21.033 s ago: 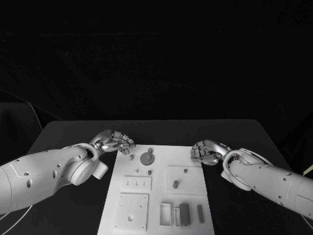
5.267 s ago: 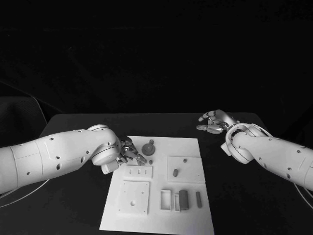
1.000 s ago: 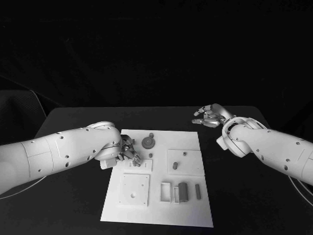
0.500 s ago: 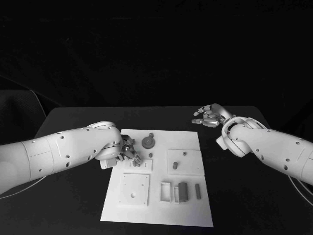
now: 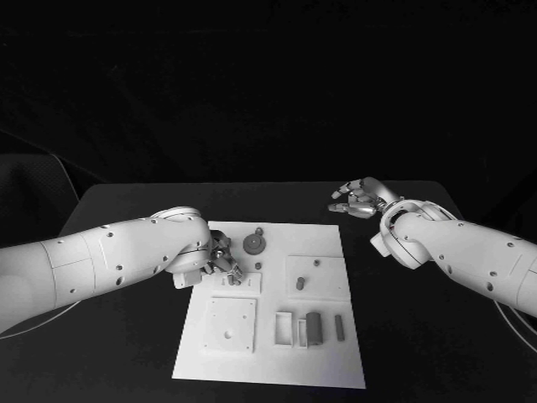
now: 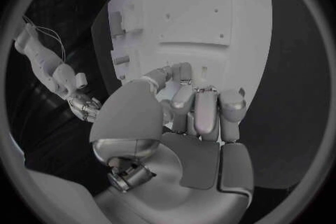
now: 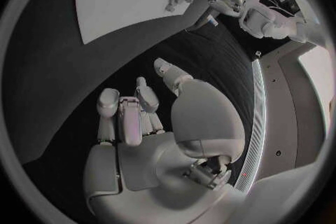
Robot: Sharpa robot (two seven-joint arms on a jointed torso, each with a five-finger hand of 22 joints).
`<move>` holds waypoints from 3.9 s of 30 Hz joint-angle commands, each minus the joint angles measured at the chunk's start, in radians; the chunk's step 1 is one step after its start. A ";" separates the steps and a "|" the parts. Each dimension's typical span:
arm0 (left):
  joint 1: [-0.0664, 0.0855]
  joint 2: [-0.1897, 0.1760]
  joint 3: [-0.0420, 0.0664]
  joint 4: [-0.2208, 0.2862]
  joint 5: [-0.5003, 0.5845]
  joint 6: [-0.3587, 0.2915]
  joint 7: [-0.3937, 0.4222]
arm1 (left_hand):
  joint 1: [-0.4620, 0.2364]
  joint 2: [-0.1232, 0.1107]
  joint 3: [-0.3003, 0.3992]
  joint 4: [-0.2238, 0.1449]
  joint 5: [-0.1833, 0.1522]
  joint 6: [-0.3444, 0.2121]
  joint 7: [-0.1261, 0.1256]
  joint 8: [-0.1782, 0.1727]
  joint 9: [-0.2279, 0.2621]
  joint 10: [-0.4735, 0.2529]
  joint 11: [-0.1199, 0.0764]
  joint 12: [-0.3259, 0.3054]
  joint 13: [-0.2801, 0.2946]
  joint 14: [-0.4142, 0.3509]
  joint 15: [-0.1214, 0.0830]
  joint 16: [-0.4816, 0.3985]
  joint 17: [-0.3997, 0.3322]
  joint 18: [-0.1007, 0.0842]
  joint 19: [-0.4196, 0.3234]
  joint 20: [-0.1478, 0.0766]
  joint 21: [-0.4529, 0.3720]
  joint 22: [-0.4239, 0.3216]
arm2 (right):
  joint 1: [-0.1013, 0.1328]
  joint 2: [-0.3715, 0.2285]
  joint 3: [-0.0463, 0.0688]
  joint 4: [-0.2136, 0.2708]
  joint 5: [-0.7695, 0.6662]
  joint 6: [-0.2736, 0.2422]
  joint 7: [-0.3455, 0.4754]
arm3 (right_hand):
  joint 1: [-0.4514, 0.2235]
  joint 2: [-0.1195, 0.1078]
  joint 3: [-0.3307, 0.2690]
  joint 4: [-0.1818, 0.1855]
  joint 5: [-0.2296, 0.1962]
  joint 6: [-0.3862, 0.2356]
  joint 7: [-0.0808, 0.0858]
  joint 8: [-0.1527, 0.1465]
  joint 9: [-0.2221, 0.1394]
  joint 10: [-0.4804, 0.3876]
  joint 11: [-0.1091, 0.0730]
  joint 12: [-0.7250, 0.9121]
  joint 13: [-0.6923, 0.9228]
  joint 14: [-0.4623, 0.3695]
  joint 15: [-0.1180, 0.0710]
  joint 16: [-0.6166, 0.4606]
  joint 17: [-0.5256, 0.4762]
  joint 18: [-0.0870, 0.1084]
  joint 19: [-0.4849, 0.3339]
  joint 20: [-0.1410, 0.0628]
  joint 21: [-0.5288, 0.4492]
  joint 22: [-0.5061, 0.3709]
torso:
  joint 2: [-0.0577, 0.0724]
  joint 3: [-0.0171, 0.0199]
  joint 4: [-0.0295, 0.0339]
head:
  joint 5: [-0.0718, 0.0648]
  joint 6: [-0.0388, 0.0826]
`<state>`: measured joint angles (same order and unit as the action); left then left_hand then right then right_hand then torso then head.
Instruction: Assemble the parts on the task board
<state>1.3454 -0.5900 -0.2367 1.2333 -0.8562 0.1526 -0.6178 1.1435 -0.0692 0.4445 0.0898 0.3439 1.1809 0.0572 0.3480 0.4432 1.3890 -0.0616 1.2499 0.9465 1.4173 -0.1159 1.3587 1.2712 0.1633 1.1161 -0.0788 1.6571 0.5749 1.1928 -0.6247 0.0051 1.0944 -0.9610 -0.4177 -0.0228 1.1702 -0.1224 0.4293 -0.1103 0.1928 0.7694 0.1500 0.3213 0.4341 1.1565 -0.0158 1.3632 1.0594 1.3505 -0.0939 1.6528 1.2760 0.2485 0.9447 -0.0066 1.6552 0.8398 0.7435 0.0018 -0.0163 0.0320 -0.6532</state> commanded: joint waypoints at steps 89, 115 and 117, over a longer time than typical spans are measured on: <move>-0.002 -0.017 0.000 0.045 -0.101 0.042 0.070 | -0.013 -0.002 0.231 -0.233 0.108 0.062 0.035 0.072 0.205 0.038 -0.029 0.016 0.005 0.020 -0.006 0.014 -0.003 0.097 0.027 -0.001 0.123 0.010 | -0.001 -0.005 0.000 0.011 0.001 0.027 0.004 | -0.011 0.006 0.001 0.011 0.006 0.014 0.020 0.006 0.001 -0.009 0.000 -0.005 -0.003 -0.007 -0.001 0.003 0.000 0.013 0.003 -0.001 0.058 -0.002 | -0.001 -0.0015 0.0008 | -0.009 -0.014; -0.002 -0.011 0.000 0.043 -0.082 0.011 0.085 | -0.052 -0.036 0.161 -0.215 0.007 0.042 0.043 0.063 0.215 0.036 -0.027 0.014 0.002 0.020 -0.005 0.012 -0.012 0.097 0.031 0.004 0.117 0.012 | -0.002 -0.006 0.000 0.012 0.002 0.027 0.004 | -0.014 0.007 0.001 0.013 0.006 0.014 0.020 0.006 0.001 -0.009 0.001 -0.005 -0.003 -0.007 -0.001 0.003 -0.001 0.013 0.003 -0.001 0.058 -0.002 | 0.000 -0.0007 0.0000 | -0.011 -0.013; -0.002 -0.012 0.000 0.043 -0.082 0.009 0.086 | -0.063 -0.040 0.146 -0.213 0.004 0.041 0.043 0.063 0.217 0.035 -0.027 0.014 0.002 0.020 -0.005 0.012 -0.013 0.096 0.031 0.004 0.116 0.012 | -0.002 -0.006 0.000 0.012 0.002 0.027 0.004 | -0.014 0.007 0.001 0.013 0.006 0.014 0.020 0.006 0.001 -0.009 0.001 -0.005 -0.003 -0.007 -0.001 0.003 -0.001 0.013 0.003 -0.001 0.058 -0.002 | 0.000 -0.0009 -0.0001 | -0.011 -0.013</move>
<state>1.3451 -0.6034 -0.2360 1.2751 -0.9461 0.1690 -0.5419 1.0847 -0.1043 0.5486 -0.0759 0.3514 1.2222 0.0944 0.4157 0.6594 1.4426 -0.0745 1.2622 0.9498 1.4366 -0.1176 1.3662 1.2597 0.1784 1.1436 -0.0748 1.6571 0.5859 1.1915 -0.6309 0.0051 1.1042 -0.9606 -0.4029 -0.0233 1.1662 -0.1184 0.4293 -0.1048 0.1928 0.7698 0.1497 0.3213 0.4340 1.1565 -0.0159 1.3632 1.0573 1.3505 -0.0939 1.6528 1.2757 0.2485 0.9447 -0.0066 1.6552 0.8384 0.7433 0.0014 -0.0162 0.0215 -0.6665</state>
